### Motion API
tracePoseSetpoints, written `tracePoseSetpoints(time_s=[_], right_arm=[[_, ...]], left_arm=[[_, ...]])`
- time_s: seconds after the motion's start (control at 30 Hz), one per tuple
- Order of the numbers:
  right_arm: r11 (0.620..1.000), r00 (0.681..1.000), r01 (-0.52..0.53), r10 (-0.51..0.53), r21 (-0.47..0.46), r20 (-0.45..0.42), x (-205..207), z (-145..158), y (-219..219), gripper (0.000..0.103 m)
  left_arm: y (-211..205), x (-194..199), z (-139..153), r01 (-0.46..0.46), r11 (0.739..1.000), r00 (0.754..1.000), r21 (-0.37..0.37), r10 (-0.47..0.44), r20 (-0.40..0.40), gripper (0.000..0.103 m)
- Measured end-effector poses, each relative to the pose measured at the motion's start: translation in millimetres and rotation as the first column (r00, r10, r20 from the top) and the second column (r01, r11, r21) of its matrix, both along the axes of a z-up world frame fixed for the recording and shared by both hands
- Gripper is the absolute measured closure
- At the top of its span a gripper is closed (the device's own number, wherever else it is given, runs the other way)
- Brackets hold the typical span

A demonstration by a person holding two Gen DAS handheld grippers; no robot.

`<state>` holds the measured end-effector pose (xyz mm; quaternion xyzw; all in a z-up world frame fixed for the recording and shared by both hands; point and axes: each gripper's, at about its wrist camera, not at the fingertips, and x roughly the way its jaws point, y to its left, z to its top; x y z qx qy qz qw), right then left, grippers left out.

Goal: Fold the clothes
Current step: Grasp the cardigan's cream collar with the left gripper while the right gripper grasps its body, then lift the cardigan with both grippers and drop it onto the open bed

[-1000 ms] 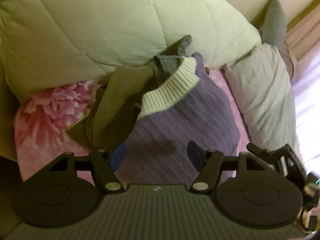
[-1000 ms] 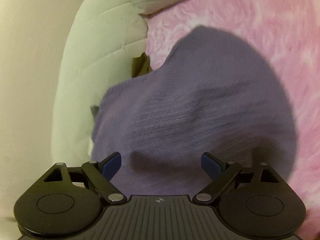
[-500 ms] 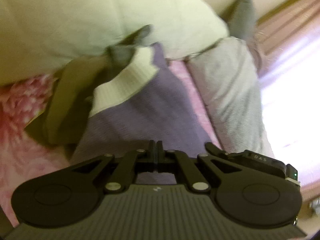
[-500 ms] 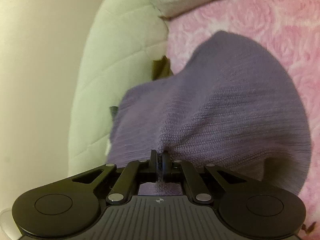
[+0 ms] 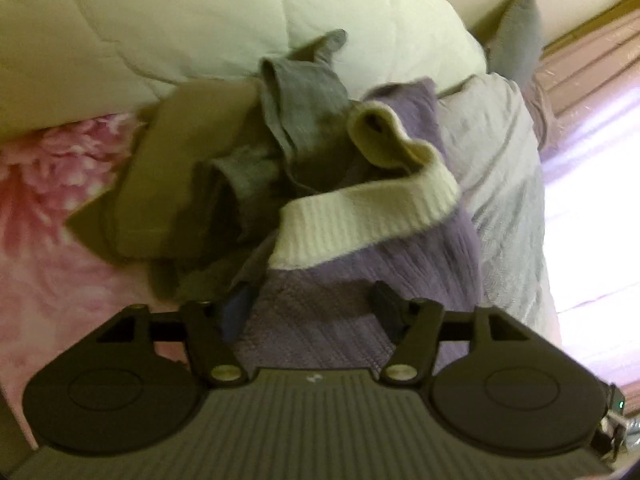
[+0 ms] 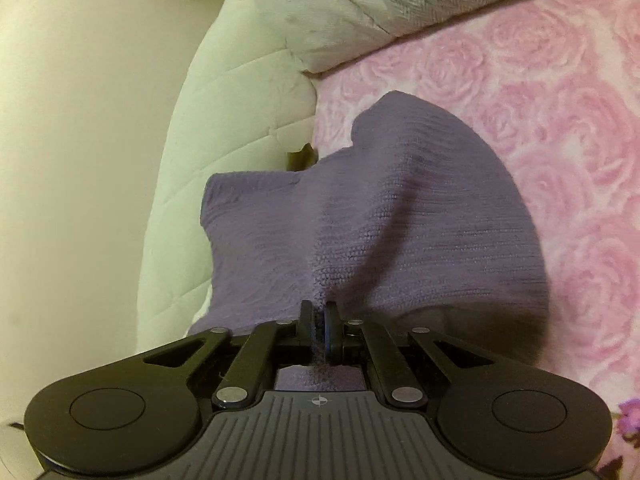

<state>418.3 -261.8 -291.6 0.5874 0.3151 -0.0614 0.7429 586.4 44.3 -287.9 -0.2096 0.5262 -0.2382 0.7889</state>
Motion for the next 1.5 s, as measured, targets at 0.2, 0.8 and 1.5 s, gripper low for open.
tracePoseSetpoints(time_s=[0.2, 0.8, 1.5], right_arm=[[0.998, 0.997, 0.009, -0.013, -0.054, -0.076, 25, -14, 2, 0.013], [0.991, 0.971, 0.109, -0.123, 0.074, 0.207, -75, 47, -42, 0.101], [0.87, 0.821, 0.444, -0.299, -0.214, 0.487, -478, 277, -73, 0.1]], left_arm=[[-3, -3, 3, 0.036, 0.998, 0.999, 0.046, -0.037, 0.017, 0.092], [-46, -87, 145, 0.322, 0.944, 0.9, -0.069, -0.283, 0.332, 0.094], [-178, -482, 289, 0.8, 0.533, 0.587, -0.276, -0.599, 0.544, 0.093]])
